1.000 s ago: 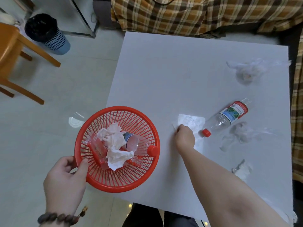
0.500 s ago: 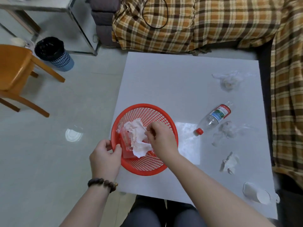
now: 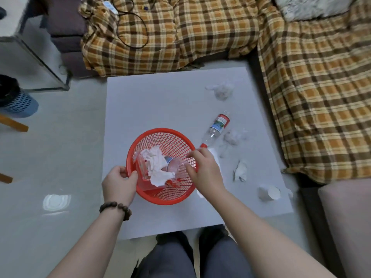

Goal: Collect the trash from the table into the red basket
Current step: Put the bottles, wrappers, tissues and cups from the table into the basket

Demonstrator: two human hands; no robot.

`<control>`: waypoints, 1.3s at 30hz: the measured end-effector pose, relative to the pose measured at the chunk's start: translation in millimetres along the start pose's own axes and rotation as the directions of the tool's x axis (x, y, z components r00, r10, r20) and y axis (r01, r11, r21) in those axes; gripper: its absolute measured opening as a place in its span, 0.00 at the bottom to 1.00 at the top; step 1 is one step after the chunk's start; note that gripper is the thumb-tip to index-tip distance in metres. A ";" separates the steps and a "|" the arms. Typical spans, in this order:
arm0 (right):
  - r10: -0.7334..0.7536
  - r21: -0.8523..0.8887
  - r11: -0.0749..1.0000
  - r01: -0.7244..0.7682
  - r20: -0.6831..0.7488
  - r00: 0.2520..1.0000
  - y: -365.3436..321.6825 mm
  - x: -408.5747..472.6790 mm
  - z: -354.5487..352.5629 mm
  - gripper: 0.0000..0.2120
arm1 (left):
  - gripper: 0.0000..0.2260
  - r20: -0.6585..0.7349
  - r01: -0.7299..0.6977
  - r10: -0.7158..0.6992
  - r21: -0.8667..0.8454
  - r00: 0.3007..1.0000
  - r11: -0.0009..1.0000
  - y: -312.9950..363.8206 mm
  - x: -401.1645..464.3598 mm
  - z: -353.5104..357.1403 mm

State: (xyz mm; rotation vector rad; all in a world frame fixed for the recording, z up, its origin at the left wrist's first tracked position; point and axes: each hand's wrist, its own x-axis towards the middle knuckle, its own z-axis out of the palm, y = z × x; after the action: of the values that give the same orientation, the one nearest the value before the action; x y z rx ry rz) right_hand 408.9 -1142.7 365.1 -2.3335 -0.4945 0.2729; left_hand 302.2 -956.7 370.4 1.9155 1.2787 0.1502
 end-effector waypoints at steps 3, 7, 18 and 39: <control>0.126 0.011 0.992 -0.126 -0.025 0.992 46.4 -22.8 -31.2 0.10 | 0.04 0.025 0.013 -0.013 0.004 1.000 1.000 7.8 -18.7 19.9; 0.262 -0.021 0.965 -0.262 -0.012 0.965 120.6 -50.3 -64.4 0.10 | 0.05 0.010 0.014 -0.014 0.006 1.000 1.000 14.5 -49.4 52.1; 0.456 -0.295 0.870 -0.394 0.179 0.872 292.1 -83.6 -113.8 0.33 | 0.04 -0.111 0.123 -0.124 -0.020 0.986 0.992 13.6 -149.8 119.1; 0.092 0.407 0.910 -0.080 -0.012 0.996 203.6 -44.1 -145.1 0.17 | 0.03 -0.157 0.176 -0.185 -0.067 0.970 0.982 36.9 -186.7 151.7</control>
State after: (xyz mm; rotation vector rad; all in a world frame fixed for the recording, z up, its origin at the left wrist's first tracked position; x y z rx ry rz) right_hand 472.3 -1385.9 329.4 -1.9502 -0.2857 0.3455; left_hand 315.1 -1199.2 354.1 1.7607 1.5356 0.2482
